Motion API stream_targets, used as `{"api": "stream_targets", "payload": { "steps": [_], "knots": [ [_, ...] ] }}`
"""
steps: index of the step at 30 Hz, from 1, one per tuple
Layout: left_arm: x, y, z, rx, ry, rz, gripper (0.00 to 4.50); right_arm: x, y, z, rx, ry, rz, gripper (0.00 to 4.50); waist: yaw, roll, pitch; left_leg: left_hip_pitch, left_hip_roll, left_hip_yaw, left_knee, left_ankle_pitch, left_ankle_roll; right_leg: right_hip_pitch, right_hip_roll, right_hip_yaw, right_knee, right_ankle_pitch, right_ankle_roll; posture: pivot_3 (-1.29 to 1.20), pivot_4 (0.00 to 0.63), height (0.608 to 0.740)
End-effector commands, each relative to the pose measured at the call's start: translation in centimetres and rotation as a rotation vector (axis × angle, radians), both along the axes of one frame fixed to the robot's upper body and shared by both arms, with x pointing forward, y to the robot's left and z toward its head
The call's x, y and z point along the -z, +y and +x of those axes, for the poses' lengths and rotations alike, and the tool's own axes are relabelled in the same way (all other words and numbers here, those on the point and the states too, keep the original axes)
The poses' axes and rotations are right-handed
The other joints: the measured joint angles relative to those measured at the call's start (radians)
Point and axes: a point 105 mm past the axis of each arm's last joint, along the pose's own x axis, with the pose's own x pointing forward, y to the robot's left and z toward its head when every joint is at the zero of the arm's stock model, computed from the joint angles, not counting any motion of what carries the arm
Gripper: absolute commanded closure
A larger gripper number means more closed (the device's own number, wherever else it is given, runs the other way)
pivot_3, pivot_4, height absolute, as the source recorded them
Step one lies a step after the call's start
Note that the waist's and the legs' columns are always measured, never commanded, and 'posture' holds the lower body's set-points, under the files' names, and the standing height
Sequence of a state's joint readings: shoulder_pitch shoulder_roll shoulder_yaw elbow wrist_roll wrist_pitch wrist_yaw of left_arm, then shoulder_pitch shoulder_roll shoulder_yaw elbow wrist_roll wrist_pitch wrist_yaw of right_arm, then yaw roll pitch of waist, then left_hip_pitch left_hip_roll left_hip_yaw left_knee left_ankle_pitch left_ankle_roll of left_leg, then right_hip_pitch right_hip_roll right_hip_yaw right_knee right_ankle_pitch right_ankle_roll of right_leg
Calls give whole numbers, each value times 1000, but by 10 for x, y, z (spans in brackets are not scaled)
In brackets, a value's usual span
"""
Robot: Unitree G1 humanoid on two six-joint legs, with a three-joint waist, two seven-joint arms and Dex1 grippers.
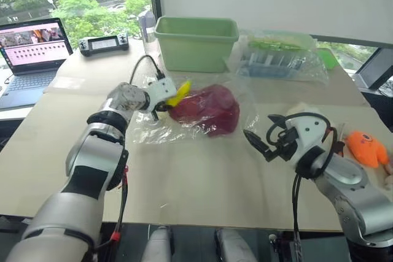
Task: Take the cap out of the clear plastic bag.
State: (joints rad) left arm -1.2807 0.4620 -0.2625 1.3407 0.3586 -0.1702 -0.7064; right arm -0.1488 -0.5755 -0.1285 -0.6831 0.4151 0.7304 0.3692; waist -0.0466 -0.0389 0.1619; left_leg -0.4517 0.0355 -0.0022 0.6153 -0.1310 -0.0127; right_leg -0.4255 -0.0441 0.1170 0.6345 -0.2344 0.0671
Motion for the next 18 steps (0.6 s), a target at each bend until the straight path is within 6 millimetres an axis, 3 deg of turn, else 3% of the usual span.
{"api": "stream_targets", "payload": {
  "steps": [1,4,7,10,13,17,18],
  "knots": [
    [-47,62,7,-264,-185,-82,3653,-14,8,3,-36,-62,-3,0,-3,0,0,0,0,0,0,0,0,0,0,0,0,0,0,0,150,737],
    [-52,108,0,-469,-222,-264,3653,-18,13,7,-63,-70,3,0,-5,-1,0,1,0,0,0,0,0,-1,0,1,3,0,0,0,150,737],
    [-40,148,-12,-672,-205,-487,3653,-19,20,11,-104,-68,3,0,4,-1,0,2,0,1,0,0,0,0,0,0,5,-1,0,0,150,737],
    [-22,181,-28,-837,-201,-596,3653,-20,26,15,-138,-67,3,0,10,-1,1,3,0,1,0,0,0,1,-1,0,6,-1,0,0,150,737],
    [1,204,-43,-982,-176,-717,3653,-21,33,17,-170,-67,8,0,12,-3,1,3,0,0,1,0,0,1,-1,-1,6,-1,0,0,150,737],
    [24,220,-57,-1099,-148,-815,3653,-19,40,18,-201,-63,0,0,11,-4,1,5,0,1,1,0,0,1,-1,-1,7,0,-1,0,150,737],
    [25,222,-58,-1116,-153,-850,3178,-20,42,17,-206,-63,4,0,11,-4,1,5,0,1,0,0,0,2,-1,-1,7,-1,-1,0,150,737]
  ]
}}
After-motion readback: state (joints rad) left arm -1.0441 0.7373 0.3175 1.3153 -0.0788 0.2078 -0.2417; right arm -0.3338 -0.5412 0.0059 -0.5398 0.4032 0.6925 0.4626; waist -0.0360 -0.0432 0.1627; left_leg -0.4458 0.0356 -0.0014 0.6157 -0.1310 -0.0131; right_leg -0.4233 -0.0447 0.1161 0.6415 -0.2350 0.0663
